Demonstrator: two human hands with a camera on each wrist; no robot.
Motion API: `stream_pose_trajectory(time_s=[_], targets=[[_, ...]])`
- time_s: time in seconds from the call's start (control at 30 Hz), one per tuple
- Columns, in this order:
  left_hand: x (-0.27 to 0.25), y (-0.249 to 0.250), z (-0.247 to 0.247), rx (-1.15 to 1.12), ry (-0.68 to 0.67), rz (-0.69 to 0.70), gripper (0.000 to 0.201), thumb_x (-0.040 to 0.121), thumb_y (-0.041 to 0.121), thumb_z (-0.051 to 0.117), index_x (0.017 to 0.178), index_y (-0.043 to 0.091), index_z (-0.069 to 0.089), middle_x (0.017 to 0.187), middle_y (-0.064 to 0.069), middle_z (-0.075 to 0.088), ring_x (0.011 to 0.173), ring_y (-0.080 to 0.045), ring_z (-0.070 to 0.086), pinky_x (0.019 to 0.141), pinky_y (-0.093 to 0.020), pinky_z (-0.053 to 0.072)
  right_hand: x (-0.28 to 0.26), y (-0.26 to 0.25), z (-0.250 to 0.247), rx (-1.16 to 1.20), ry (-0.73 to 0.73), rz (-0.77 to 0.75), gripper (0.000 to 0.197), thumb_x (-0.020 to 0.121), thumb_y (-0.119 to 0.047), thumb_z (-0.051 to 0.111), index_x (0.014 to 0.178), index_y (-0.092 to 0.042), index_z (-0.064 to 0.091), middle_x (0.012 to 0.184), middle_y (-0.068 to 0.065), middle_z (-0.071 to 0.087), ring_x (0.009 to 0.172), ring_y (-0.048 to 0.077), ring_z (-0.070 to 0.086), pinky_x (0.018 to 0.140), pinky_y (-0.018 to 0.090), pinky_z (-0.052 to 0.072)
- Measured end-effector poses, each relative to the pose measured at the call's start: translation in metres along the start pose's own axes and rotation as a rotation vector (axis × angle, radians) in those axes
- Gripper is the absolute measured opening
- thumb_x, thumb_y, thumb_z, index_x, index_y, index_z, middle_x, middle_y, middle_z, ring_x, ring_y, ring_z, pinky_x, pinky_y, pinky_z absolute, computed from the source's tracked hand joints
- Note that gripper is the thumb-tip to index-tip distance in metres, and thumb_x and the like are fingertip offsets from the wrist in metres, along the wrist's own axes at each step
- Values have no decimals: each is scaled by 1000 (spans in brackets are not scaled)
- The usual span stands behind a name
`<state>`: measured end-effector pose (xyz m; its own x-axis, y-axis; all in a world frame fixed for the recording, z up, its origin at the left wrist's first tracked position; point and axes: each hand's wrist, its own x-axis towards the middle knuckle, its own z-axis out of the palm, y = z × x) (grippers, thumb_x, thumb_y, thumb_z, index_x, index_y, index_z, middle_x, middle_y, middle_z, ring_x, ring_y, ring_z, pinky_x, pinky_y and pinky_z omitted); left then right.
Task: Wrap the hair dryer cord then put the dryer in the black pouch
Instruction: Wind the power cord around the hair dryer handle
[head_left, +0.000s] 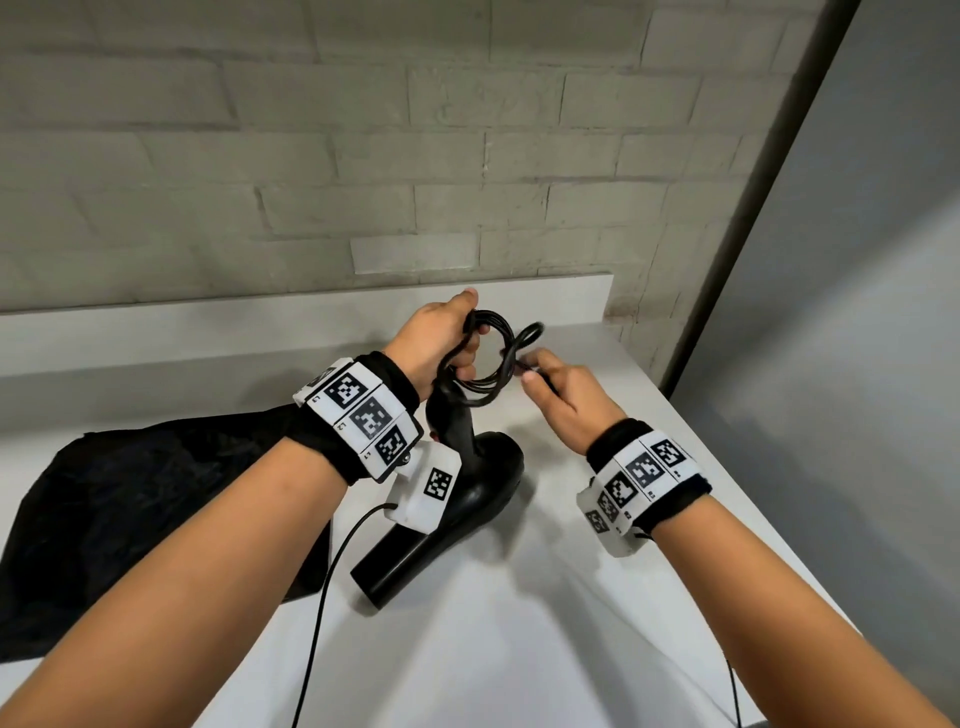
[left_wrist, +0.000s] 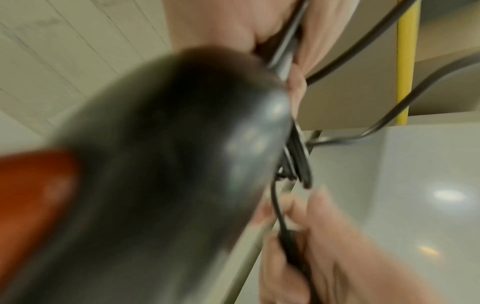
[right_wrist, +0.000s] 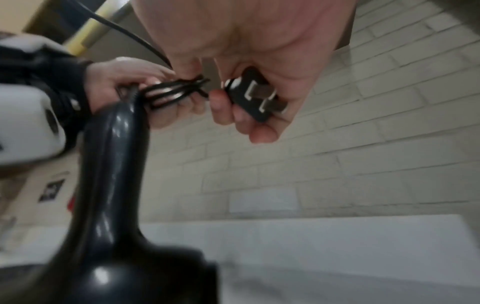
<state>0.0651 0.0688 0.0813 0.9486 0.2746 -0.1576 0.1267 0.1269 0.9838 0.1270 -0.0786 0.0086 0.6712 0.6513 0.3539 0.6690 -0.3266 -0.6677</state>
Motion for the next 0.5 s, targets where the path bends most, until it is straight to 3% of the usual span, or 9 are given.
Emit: stream_pose_trajectory(time_s=[0.07,0.17,0.27,0.4,0.5], targets=[[-1,0,0,34,3,-4,44,98,34,32,64,9,44,37,5,33,24,-6,23,34,-11,22,-6,23,-3,-176,-79,117,26,94,-27,36,98,-10,54,66,2,55,68,25,52,65,28,38],[-3,-1,2,81,-7,12,44,98,34,32,63,10,44,42,2,30,30,-8,24,35,-13,23,-15,57,-3,-318,-159,390,25,95,-20,33,96,-9,55,85,17,58,83,31,56,73,33,41],[-6,0,4,90,-28,16,42,97,36,35,63,12,39,35,8,28,29,-7,20,34,-13,23,-18,75,1,-366,-227,575,28,94,-20,30,99,-11,56,94,16,57,83,29,53,74,31,42],[-10,0,8,108,-53,28,45,96,38,40,58,15,35,37,10,23,30,-6,17,35,-16,21,-17,79,12,-590,-380,729,32,94,-15,32,116,-5,54,125,16,56,114,32,53,97,36,43],[-11,0,7,87,-53,36,44,96,36,40,58,16,32,36,11,22,29,-5,17,35,-14,21,-20,67,13,-767,-502,767,32,93,-12,36,121,-6,50,131,13,53,121,28,49,104,39,39]])
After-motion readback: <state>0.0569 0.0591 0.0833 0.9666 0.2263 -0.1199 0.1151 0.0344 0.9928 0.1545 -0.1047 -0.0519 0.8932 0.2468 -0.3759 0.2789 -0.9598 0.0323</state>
